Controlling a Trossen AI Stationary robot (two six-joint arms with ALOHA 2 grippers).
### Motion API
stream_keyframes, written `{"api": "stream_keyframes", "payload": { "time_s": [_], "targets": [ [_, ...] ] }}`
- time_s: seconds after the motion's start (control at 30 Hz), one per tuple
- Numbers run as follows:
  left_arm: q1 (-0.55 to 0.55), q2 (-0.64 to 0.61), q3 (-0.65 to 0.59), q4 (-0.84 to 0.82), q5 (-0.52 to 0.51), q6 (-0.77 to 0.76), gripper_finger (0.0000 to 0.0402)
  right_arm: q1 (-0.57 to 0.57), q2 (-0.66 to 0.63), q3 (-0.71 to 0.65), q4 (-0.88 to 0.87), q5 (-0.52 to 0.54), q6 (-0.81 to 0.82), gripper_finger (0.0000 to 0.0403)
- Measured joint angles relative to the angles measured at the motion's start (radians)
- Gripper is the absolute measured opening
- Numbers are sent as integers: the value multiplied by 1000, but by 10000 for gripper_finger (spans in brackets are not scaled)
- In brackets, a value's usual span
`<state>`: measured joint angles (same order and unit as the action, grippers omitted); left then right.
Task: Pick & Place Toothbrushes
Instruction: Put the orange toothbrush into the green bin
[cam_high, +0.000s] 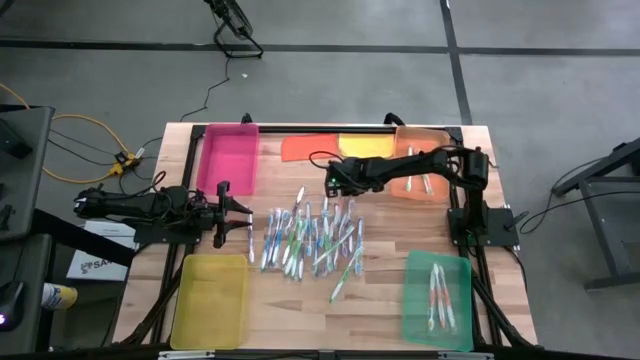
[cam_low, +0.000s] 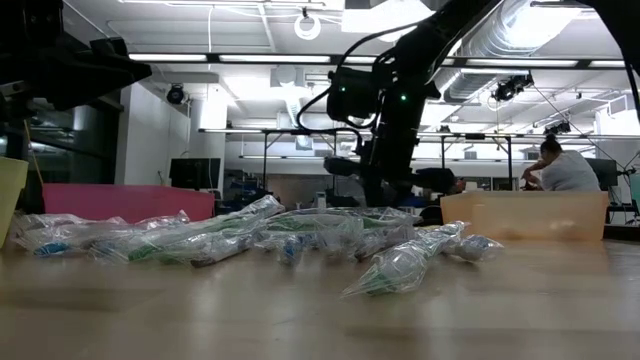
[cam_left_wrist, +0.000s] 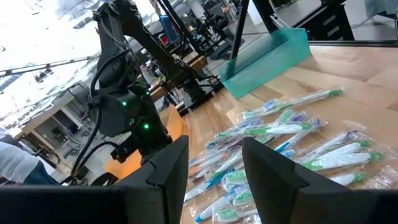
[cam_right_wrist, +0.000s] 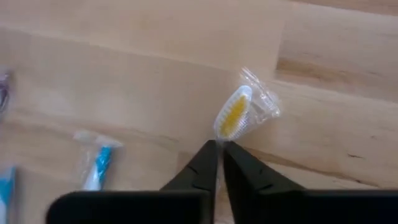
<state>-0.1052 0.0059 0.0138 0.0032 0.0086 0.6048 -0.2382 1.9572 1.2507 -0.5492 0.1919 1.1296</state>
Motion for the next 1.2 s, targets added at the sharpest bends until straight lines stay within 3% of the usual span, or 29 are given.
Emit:
{"api": "stream_keyframes", "payload": {
  "time_s": [0.27,0.53,0.83,1.2],
  "targets": [
    [0,0,0,0,0,0,147,27,-140,-1,-33,-53,-67,3],
    [0,0,0,0,0,0,147,103,-411,-1,-375,-82,-114,3],
    [0,0,0,0,0,0,147,393,-592,-6,-793,-64,199,2],
    [0,0,0,0,0,0,147,739,-628,-200,-766,-199,641,2]
  ]
}}
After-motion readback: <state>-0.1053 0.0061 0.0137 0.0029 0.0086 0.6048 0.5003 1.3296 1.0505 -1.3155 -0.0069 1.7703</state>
